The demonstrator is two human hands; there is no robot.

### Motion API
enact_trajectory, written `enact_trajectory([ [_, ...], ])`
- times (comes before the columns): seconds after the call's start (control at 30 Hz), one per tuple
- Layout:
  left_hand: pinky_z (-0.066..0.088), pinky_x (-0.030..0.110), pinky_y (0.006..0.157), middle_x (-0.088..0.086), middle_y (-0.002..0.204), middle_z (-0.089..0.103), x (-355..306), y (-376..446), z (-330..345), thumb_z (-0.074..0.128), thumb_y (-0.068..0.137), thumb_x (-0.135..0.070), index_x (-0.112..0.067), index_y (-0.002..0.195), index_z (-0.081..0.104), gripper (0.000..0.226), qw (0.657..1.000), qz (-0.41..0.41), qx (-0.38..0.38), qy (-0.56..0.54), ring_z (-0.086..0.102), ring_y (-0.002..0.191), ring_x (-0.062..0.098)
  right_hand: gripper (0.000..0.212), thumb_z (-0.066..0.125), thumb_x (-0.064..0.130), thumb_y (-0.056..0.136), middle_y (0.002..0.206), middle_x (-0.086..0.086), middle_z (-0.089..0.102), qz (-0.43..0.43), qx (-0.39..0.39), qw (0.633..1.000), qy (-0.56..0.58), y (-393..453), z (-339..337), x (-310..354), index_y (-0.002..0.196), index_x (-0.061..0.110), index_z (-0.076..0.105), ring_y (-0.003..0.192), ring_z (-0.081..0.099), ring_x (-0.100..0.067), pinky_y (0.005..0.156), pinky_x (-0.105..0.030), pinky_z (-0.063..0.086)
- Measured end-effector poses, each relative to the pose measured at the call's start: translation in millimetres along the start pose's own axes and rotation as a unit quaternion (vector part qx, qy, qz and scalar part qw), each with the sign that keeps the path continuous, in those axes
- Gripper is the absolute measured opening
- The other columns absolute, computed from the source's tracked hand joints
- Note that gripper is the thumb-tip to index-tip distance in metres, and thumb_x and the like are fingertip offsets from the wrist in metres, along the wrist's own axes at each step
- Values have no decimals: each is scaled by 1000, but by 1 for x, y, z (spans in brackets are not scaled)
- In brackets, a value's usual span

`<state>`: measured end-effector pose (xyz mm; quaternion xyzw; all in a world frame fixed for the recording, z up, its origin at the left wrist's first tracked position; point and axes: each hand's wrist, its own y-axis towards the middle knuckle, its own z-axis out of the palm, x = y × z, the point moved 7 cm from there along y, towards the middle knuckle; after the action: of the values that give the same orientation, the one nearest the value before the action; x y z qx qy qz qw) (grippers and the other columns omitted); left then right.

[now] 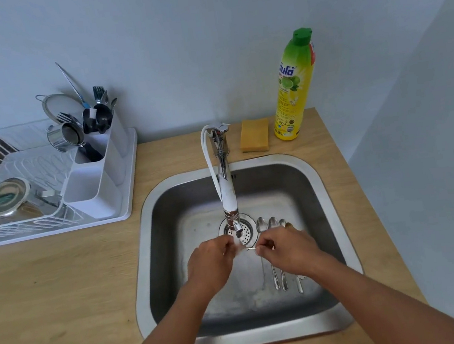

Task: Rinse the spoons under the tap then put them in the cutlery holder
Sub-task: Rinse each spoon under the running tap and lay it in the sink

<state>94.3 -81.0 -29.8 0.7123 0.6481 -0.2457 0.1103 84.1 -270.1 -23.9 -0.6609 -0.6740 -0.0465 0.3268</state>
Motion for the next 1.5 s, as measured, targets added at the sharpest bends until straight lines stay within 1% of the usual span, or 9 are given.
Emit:
enact_trajectory([
  [0.17, 58, 37, 73, -10, 86, 78, -3, 6, -4, 72, 86, -63, -29, 89, 77, 35, 999, 23, -18, 44, 70, 78, 15, 18, 55, 44, 95, 99, 13, 75, -57, -35, 993, -97, 15, -10, 20, 97, 40, 72, 103, 65, -18, 86, -41, 42],
  [0.37, 55, 33, 64, -3, 69, 77, -20, -1, -17, 85, 85, -30, -23, 81, 84, 9, 967, 165, -130, 141, 67, 59, 18, 19, 57, 43, 98, 96, 12, 75, -112, -58, 977, -171, 22, -8, 40, 92, 34, 74, 99, 61, -16, 95, -47, 30],
  [0.53, 54, 34, 67, -12, 79, 80, -12, -6, -23, 91, 77, -36, -29, 83, 82, 13, 976, 161, -143, 39, 69, 74, 12, 25, 62, 60, 93, 91, 18, 75, -123, -43, 986, -108, 24, -6, 36, 92, 39, 76, 93, 60, -8, 88, -39, 31],
  [0.63, 50, 28, 71, -16, 85, 79, -3, -1, -19, 87, 79, -41, -30, 88, 82, 16, 986, 133, -101, -23, 64, 80, 7, 24, 65, 61, 91, 89, 20, 73, -121, -28, 990, -73, 21, -5, 30, 94, 40, 76, 90, 60, -5, 87, -37, 32],
  [0.77, 47, 10, 72, -32, 84, 69, 8, 2, -7, 81, 88, -21, -29, 98, 81, 13, 987, 34, -52, -145, 64, 80, -1, 19, 64, 55, 93, 93, 17, 74, -72, -32, 997, -18, 21, -1, 20, 98, 40, 75, 97, 64, -13, 93, -42, 45],
  [0.87, 51, 6, 69, -23, 81, 76, 16, 1, 4, 78, 91, -16, -35, 90, 79, 19, 948, -65, -21, -311, 70, 81, -3, 18, 65, 54, 93, 91, 21, 73, -38, -22, 997, 69, 17, 10, 17, 96, 41, 76, 99, 61, -10, 94, -41, 48],
  [1.0, 52, 13, 62, -10, 85, 81, 24, -10, 16, 78, 92, -23, -31, 86, 83, 11, 875, -187, -34, -445, 73, 73, -1, 24, 67, 48, 94, 65, 25, 64, -7, -14, 983, 184, 13, 27, 20, 81, 29, 73, 62, 55, -2, 68, -33, 49],
  [1.27, 55, 30, 78, -12, 97, 82, 18, -33, 40, 66, 101, -27, -30, 106, 79, 15, 798, -299, -11, -523, 74, 98, 8, 11, 77, 23, 90, 79, 7, 81, 127, -41, 886, 443, 4, 55, 10, 80, 17, 80, 78, 76, -5, 78, -26, 56],
  [1.5, 57, 21, 77, -3, 83, 83, -4, -54, 60, 70, 98, -19, -18, 96, 84, 14, 834, -270, 41, -480, 78, 79, 8, 6, 73, 17, 92, 80, 8, 81, 225, -62, 813, 533, 5, 67, 5, 88, 18, 78, 80, 75, -13, 62, -26, 55],
])
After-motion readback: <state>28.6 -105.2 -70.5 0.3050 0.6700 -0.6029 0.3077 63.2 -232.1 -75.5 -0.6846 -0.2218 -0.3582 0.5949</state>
